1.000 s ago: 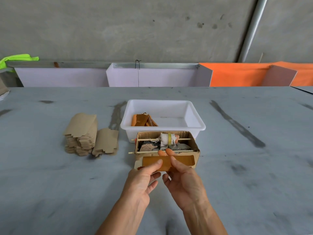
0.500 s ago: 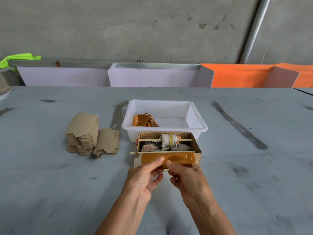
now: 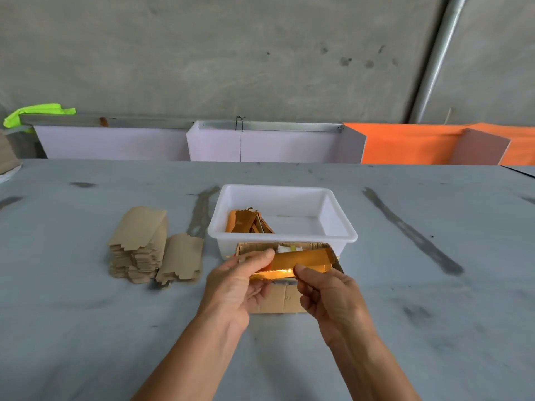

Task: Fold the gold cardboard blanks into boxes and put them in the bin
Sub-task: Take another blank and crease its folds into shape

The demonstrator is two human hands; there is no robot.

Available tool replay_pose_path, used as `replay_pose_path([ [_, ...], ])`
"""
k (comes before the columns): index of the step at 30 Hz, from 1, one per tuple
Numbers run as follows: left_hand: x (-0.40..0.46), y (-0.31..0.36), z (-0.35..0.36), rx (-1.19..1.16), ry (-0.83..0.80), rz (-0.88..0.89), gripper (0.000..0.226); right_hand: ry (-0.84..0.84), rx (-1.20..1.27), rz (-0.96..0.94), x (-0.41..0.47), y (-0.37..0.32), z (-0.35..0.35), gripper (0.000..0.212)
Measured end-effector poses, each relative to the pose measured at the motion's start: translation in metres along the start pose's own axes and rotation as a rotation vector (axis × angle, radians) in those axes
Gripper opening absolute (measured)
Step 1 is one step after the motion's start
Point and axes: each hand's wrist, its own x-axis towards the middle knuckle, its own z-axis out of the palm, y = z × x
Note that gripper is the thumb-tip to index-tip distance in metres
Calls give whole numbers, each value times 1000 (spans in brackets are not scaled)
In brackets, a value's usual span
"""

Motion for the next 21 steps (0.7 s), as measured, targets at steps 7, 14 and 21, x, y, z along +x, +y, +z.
replay_pose_path([
  [7, 23, 16, 7, 273, 131, 250, 15, -66, 13, 20, 24, -21, 22, 5],
  [14, 53, 23, 12, 294, 115, 191, 12, -72, -170, 4, 55, -24, 42, 13],
  [21, 92, 41, 14, 398, 29, 65, 8, -95, -284, 40, 87, -29, 56, 12],
])
